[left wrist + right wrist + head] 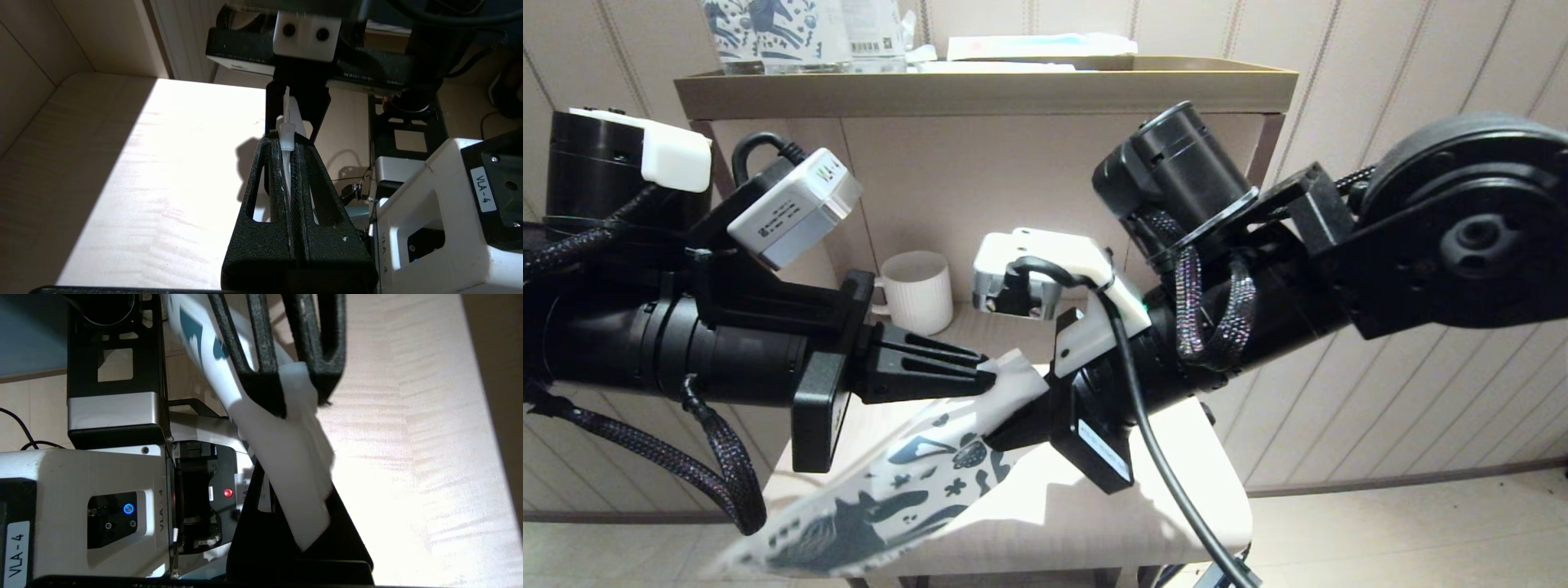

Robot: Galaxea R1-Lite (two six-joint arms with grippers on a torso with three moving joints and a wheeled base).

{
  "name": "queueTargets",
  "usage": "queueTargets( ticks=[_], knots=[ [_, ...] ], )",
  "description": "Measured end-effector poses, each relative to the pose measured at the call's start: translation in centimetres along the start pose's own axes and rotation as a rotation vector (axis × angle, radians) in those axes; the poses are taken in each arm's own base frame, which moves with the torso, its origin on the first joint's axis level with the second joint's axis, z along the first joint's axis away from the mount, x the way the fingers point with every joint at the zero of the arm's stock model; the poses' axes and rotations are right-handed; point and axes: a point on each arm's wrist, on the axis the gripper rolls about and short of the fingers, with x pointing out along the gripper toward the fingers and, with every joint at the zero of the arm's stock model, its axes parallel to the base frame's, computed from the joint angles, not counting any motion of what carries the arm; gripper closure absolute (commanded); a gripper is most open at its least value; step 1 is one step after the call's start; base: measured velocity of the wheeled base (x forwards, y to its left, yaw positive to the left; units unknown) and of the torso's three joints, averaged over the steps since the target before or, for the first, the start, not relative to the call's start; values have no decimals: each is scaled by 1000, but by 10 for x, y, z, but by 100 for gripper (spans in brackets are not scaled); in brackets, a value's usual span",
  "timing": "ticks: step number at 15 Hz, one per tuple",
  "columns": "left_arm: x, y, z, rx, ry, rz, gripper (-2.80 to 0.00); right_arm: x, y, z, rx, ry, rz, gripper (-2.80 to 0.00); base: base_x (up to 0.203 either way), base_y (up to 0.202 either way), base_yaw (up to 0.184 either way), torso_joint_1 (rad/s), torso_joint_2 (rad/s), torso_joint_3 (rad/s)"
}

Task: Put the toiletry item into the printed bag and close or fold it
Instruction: Close the strorage bag and place it on the desk

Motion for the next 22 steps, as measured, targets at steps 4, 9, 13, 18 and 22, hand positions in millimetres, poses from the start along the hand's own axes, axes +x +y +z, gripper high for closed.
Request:
queueTargets(
  ticks=[4, 9, 13, 18, 22],
  knots=[
    [1, 1, -1, -3, 4, 0, 0, -21, 1, -5, 9, -15, -33, 0, 0, 0, 0, 0, 0, 0],
    [3, 2, -3, -7, 10, 0, 0, -35, 2, -13, 24, -14, -52, 0, 0, 0, 0, 0, 0, 0],
    [4, 3, -5, 8, 14, -1, 0, -39, 2, -14, 29, -14, -60, 0, 0, 0, 0, 0, 0, 0],
    [3, 3, -5, 12, 16, 0, 0, -47, -2, -17, 44, -15, -85, 0, 0, 0, 0, 0, 0, 0],
    [2, 2, -2, 12, 10, 8, 0, -47, -3, -18, 44, -17, -87, 0, 0, 0, 0, 0, 0, 0]
  ],
)
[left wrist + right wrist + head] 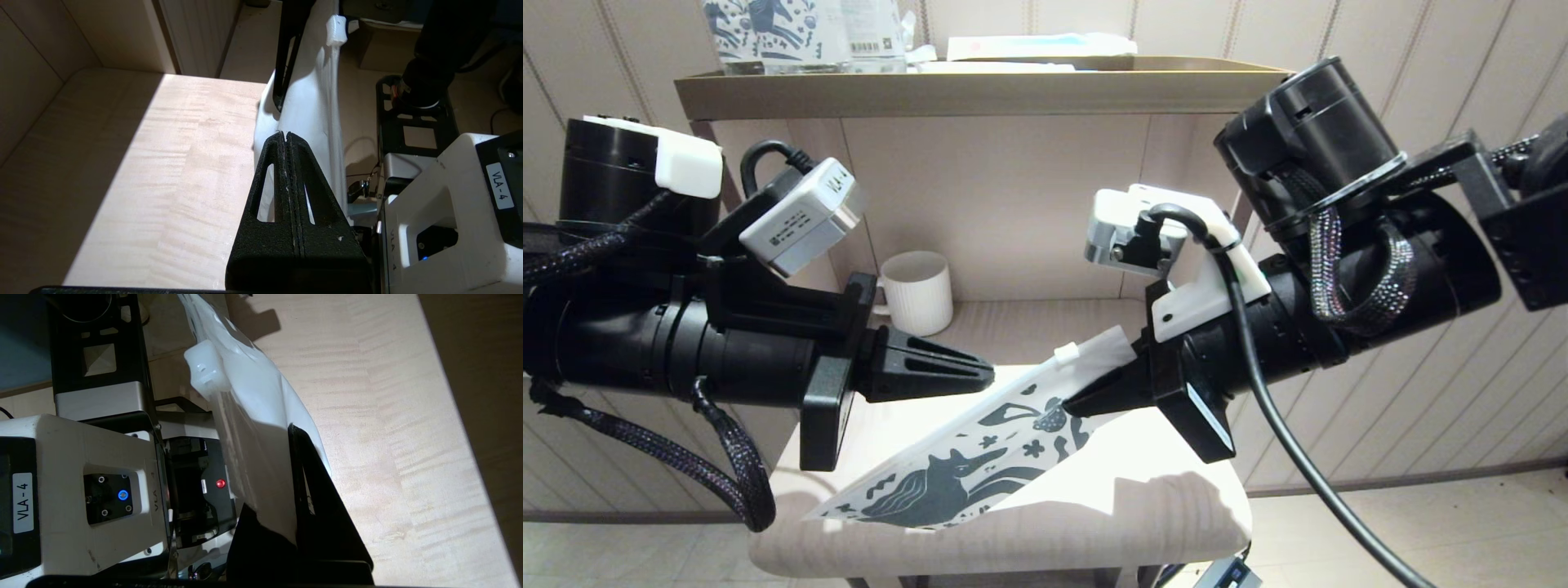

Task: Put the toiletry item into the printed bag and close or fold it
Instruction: Close the strorage bag and place it on the desk

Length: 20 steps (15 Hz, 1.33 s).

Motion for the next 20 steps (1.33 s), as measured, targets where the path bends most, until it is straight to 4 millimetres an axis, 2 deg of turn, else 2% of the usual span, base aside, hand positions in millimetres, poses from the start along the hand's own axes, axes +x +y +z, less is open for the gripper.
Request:
queueTargets(
  ticks=[3, 8, 19, 20],
  knots=[
    [-5, 1, 6, 7, 0, 54, 0, 5, 0, 0, 1, 9, 4, 0, 0, 0, 0, 0, 0, 0],
    [-25, 7, 19, -21, -35, 144, 0, 15, -1, 6, -14, 30, -47, 0, 0, 0, 0, 0, 0, 0],
    [-27, 4, 19, -17, -51, 103, 0, 20, 0, 10, -9, 33, -58, 0, 0, 0, 0, 0, 0, 0],
    [-27, 4, 19, -17, -51, 104, -280, 21, 0, 10, -9, 34, -58, 0, 0, 0, 0, 0, 0, 0]
  ],
)
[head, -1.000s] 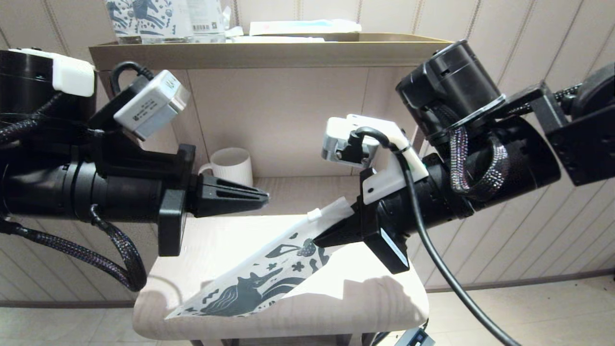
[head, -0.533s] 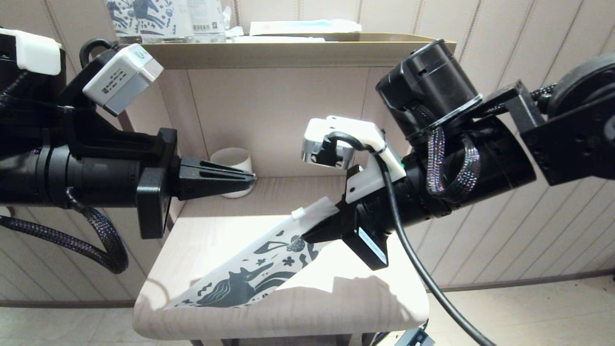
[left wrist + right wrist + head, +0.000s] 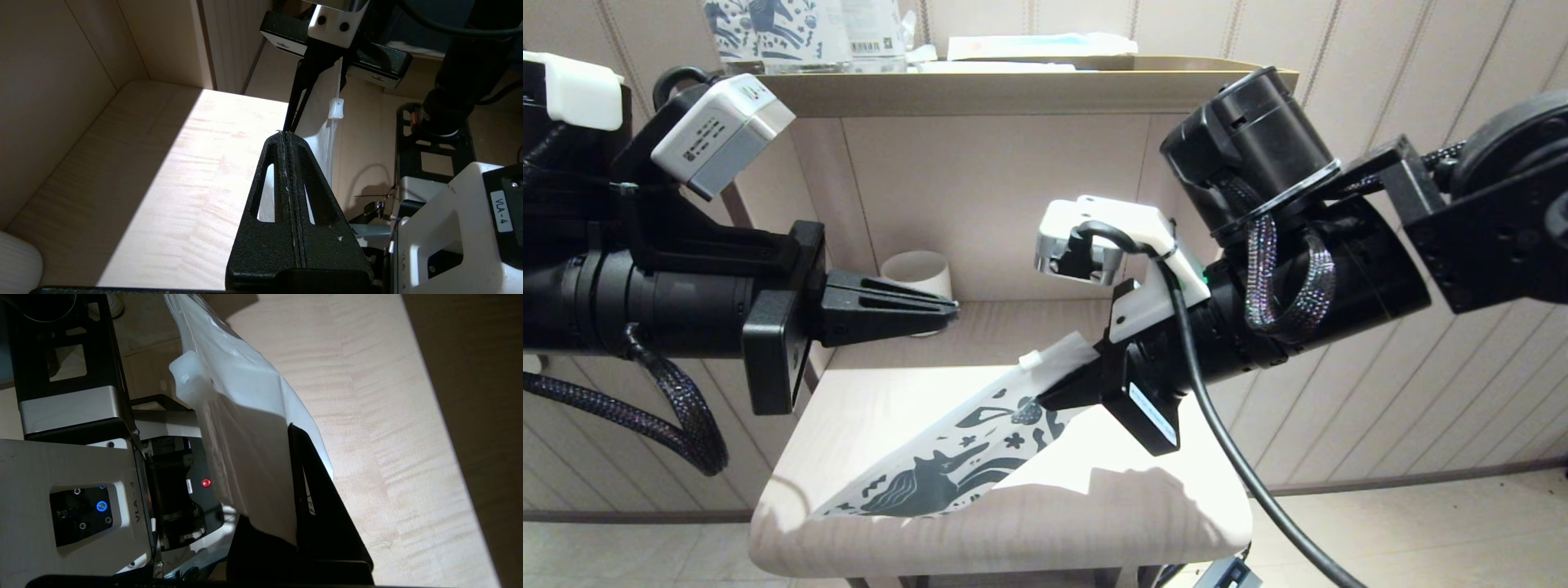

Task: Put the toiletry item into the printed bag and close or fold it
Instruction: Close the strorage bag and place it on the desk

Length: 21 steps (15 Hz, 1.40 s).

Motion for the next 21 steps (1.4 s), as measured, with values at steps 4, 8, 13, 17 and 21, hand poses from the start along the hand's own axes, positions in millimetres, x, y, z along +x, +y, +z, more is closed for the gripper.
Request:
queueTargets(
  ticks=[4, 8, 13, 17, 21],
  knots=[
    [0, -1, -1, 0, 1, 0, -280, 1, -1, 3, -4, -7, -3, 0, 0, 0, 0, 0, 0, 0],
    [4, -5, 0, 9, 1, -22, -280, 11, 0, 7, -15, -1, -2, 0, 0, 0, 0, 0, 0, 0],
    [11, -9, -2, 7, 14, -40, -280, 27, 2, 12, -26, 11, -4, 0, 0, 0, 0, 0, 0, 0],
    [16, -10, -4, 5, 26, -42, -280, 29, 0, 14, -4, 19, -36, 0, 0, 0, 0, 0, 0, 0],
    [18, -10, -6, 2, 31, -46, -280, 28, -1, 17, 6, 9, -48, 0, 0, 0, 0, 0, 0, 0]
  ],
)
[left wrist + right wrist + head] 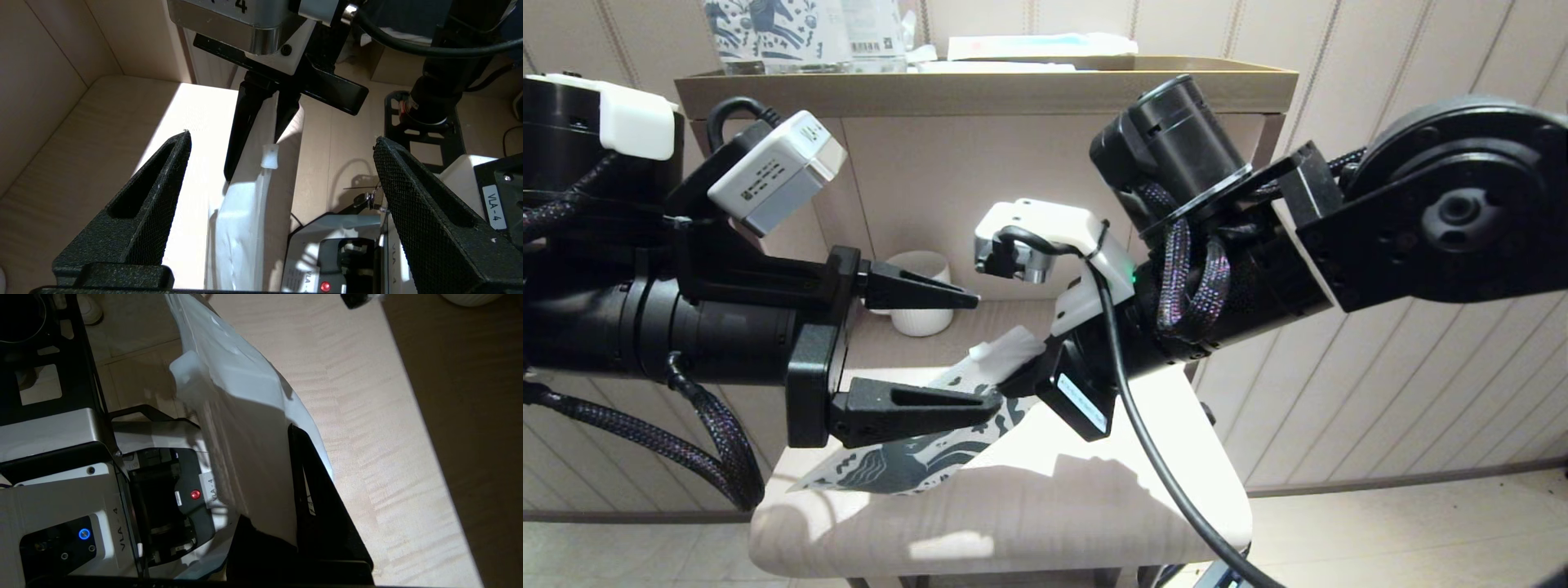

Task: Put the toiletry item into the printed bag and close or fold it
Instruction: Close the strorage bag and place it on the desk

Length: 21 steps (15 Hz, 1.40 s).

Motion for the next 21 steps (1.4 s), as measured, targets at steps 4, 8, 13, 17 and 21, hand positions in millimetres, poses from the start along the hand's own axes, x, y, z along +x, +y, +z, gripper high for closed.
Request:
queueTargets(
  ticks=[4, 8, 13, 17, 21],
  knots=[
    [1, 0, 0, -2, 1, -3, -280, 0, 0, 1, 3, -4, -3, 0, 0, 0, 0, 0, 0, 0],
    [4, 2, -3, -5, 7, -5, -280, -1, 0, 1, 4, -4, -3, 0, 0, 0, 0, 0, 0, 0],
    [9, 5, -4, 7, 1, 31, -280, 0, 0, 1, 4, -3, -3, 0, 0, 0, 0, 0, 0, 0],
    [10, 5, -6, 9, 4, 28, 0, 0, 0, 1, 5, -1, -2, 0, 0, 0, 0, 0, 0, 0],
    [10, 5, -7, 7, 6, 26, 0, 0, 0, 0, 7, 2, -2, 0, 0, 0, 0, 0, 0, 0]
  ],
)
